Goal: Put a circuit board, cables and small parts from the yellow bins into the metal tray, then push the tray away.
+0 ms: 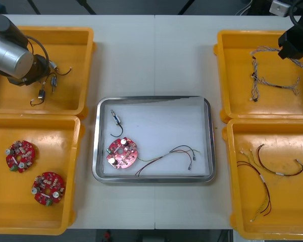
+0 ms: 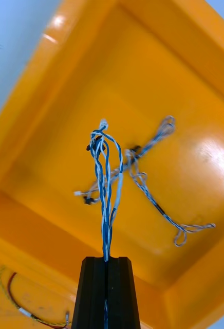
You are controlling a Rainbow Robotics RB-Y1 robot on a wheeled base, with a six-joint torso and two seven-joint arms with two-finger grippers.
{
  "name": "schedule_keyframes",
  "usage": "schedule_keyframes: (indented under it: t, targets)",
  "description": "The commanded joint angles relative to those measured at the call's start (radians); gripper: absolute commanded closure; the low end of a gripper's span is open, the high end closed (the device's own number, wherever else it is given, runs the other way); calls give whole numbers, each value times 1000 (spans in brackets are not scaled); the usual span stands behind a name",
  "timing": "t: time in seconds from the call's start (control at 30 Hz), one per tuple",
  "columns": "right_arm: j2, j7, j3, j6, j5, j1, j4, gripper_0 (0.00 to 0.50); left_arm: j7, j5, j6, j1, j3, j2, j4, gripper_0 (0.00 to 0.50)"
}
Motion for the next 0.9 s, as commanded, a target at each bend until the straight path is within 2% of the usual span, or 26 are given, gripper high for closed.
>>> schedule_keyframes:
  t: [0.03,0.27,0.43,0.63,0.9]
  targets:
    - [-42,13,-33,38,-78,-28,-85,500,-21,-8,-9,-46,-19,-11,6,500]
    - [-38,23,-31,79,-186,-22,-164,500,-30,-11,-6,-44,-25,-12,6,500]
    - [-38,36,6,87,-236,10,-291,500,-39,-23,18,-59,-25,-3,5,500]
    - [-12,47,79,76,-247,48,-446,500,-51,-18,103,-99,-2,8,-1,500]
    - [48,67,213,-7,-236,61,-506,500,-71,-18,209,-113,61,32,-54,500]
